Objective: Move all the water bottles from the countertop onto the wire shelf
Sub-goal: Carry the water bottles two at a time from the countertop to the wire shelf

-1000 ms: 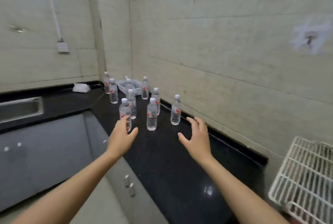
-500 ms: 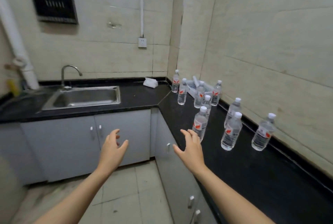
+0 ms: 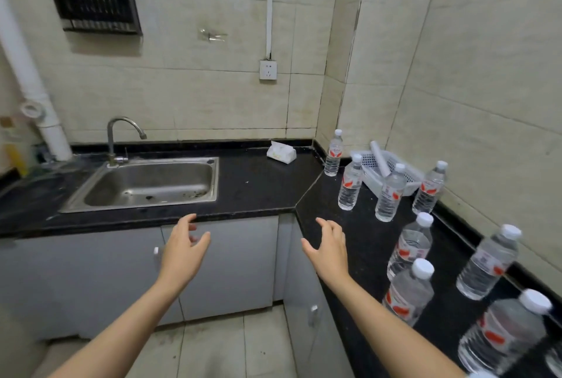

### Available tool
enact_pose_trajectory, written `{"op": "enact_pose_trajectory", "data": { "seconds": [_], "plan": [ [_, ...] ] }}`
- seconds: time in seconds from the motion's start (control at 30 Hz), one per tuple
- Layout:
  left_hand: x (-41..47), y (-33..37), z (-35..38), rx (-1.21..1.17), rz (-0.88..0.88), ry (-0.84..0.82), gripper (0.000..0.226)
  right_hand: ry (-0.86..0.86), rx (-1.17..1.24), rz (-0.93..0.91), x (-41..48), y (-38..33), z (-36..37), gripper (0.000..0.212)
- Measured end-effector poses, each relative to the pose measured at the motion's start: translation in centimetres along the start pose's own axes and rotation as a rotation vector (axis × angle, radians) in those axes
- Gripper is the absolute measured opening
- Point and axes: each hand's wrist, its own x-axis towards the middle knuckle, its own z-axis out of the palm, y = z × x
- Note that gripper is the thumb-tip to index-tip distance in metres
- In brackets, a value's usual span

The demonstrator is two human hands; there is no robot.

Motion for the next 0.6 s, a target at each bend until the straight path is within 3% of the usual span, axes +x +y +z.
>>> {"op": "enact_pose_trajectory", "data": {
  "seconds": [0.27, 0.6],
  "plan": [
    [11.9, -5.2, 6.1, -0.017, -0.013, -0.094, 0.047, -0.038, -0.070, 0.077, 12.5, 1.4, 6.2, 0.063],
    [31.7, -5.8, 13.5, -0.012, 0.000, -0.263, 0.046, 0.286, 0.057, 0.430, 27.5, 1.8, 6.8, 0.060]
  ]
}}
